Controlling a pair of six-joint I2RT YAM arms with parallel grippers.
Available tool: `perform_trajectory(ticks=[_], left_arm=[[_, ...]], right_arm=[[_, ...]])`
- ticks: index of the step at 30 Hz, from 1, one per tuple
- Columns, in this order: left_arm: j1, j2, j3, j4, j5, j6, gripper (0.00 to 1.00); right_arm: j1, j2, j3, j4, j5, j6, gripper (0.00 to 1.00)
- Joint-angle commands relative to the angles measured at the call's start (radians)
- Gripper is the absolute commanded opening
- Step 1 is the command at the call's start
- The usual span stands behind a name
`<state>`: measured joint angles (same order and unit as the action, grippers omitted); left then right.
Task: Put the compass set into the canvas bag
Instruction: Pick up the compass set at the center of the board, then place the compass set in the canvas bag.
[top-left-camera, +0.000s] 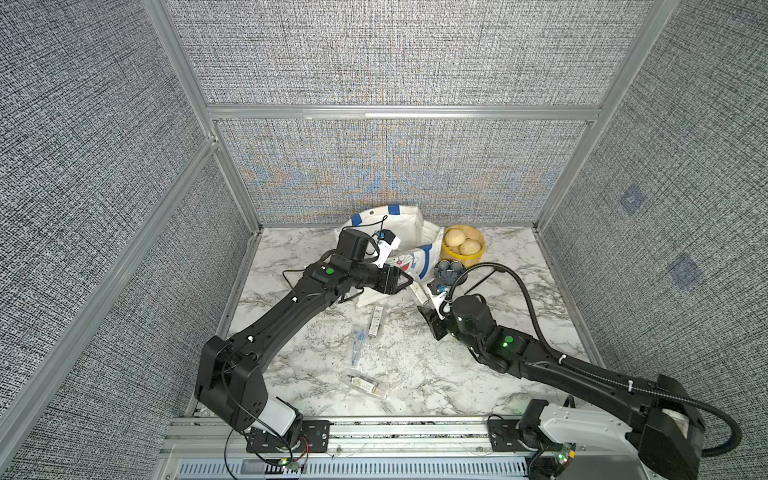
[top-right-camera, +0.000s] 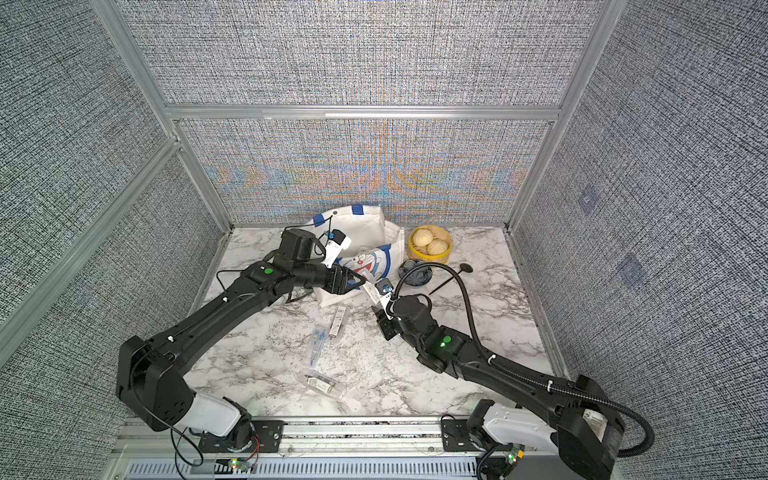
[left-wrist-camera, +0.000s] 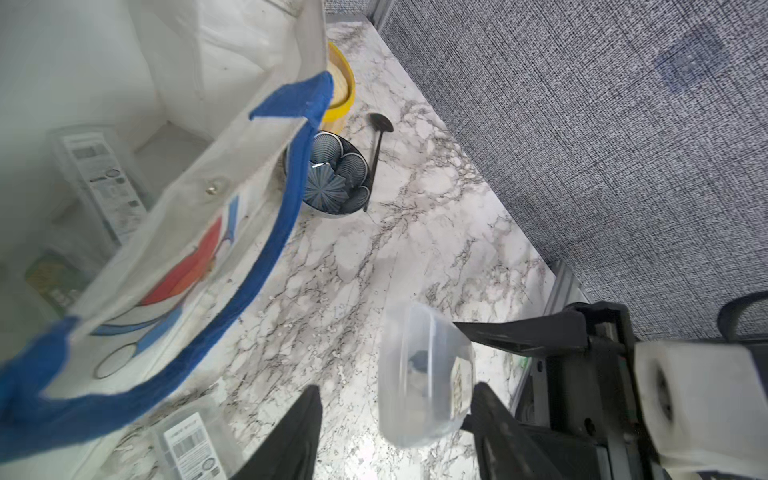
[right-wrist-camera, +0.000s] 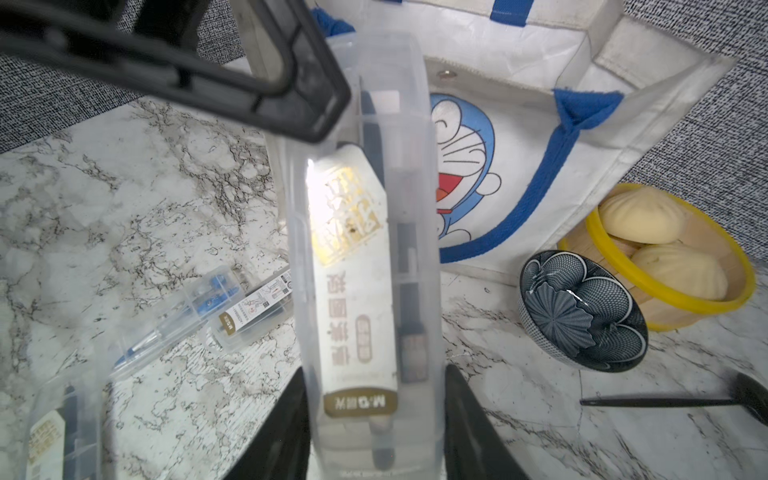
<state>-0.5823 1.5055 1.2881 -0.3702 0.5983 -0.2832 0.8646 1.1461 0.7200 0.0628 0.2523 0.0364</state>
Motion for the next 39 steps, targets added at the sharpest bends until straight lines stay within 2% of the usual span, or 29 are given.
perform_trajectory(ticks=[1, 12, 16, 18, 23, 25, 29, 35, 39], left_arm=[[-0.004, 0.012, 0.003, 0.068, 0.067, -0.034, 0.55], [-0.010, 0.041, 0.037, 0.048, 0.084, -0.043, 0.24], [-0.010, 0.041, 0.042, 0.043, 0.083, -0.042, 0.19], [-0.010, 0.042, 0.046, 0.042, 0.080, -0.043, 0.17], [-0.010, 0.039, 0.057, 0.039, 0.047, -0.043, 0.14], [-0.010, 0.037, 0.062, 0.036, 0.034, -0.041, 0.14], [-0.010, 0.046, 0.089, 0.020, 0.024, -0.032, 0.13], [-0.010, 0.073, 0.178, -0.048, -0.034, -0.001, 0.12], [-0.007, 0.111, 0.302, -0.144, -0.094, 0.045, 0.12]], right_arm=[[0.001, 0.010, 0.017, 0.045, -0.016, -0.006, 0.26], [-0.001, 0.032, 0.033, 0.062, -0.021, -0.008, 0.26], [-0.001, 0.032, 0.033, 0.062, -0.021, -0.007, 0.27], [-0.001, 0.030, 0.029, 0.065, -0.018, -0.007, 0.34], [-0.001, 0.023, -0.006, 0.079, -0.007, -0.006, 0.75], [-0.001, 0.017, -0.030, 0.091, 0.001, -0.003, 0.82], [-0.001, -0.006, -0.096, 0.128, -0.010, 0.000, 0.88], [-0.001, -0.021, -0.188, 0.226, -0.052, -0.008, 0.89], [0.000, -0.026, -0.211, 0.250, -0.047, -0.020, 0.89]])
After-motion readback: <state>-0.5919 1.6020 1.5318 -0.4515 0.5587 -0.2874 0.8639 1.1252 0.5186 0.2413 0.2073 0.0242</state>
